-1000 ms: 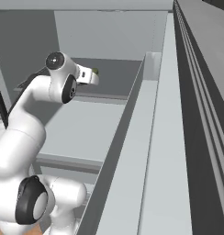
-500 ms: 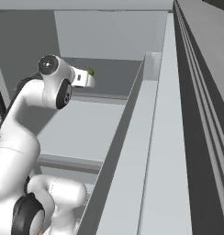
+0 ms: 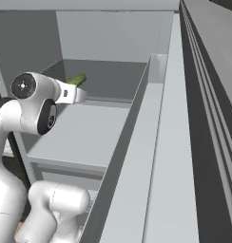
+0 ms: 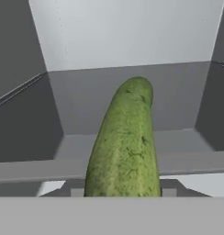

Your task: Place the cold items (cucumber and squash) from the fridge in one tupperware on the dining counter. Place the warm items (kebab skewer and hot dog) in the stove area in another tupperware.

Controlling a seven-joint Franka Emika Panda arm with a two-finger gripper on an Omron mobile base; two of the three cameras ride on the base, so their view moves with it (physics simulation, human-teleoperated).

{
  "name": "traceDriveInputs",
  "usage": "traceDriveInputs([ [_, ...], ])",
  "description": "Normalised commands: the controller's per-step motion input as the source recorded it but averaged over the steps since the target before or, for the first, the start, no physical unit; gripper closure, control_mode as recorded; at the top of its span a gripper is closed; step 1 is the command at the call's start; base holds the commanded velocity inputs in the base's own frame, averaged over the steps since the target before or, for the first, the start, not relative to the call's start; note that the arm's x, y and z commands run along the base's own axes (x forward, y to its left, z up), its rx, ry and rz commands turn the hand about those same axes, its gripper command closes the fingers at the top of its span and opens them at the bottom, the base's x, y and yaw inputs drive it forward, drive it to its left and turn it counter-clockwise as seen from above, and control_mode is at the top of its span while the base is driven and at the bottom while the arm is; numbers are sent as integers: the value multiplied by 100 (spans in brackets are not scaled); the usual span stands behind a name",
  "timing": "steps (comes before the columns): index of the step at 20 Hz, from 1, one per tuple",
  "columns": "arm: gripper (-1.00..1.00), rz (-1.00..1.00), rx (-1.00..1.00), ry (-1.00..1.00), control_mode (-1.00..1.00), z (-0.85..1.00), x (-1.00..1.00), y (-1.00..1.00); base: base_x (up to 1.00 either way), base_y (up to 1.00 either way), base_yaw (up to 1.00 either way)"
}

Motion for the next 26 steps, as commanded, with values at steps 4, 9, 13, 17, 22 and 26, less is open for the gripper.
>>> traceDriveInputs([
  [4,100,0,2,25,-100,55,-52,5,0,0,0],
  [9,100,0,0,36,-100,49,-43,5,0,0,0],
  [13,100,0,0,11,-100,2,-71,9,0,0,0],
  [17,100,0,0,-19,-100,-15,-100,7,0,0,0],
  [22,100,0,0,-14,-100,-3,-97,7,0,0,0],
  [26,100,-1,0,0,-100,1,-61,8,0,0,0],
])
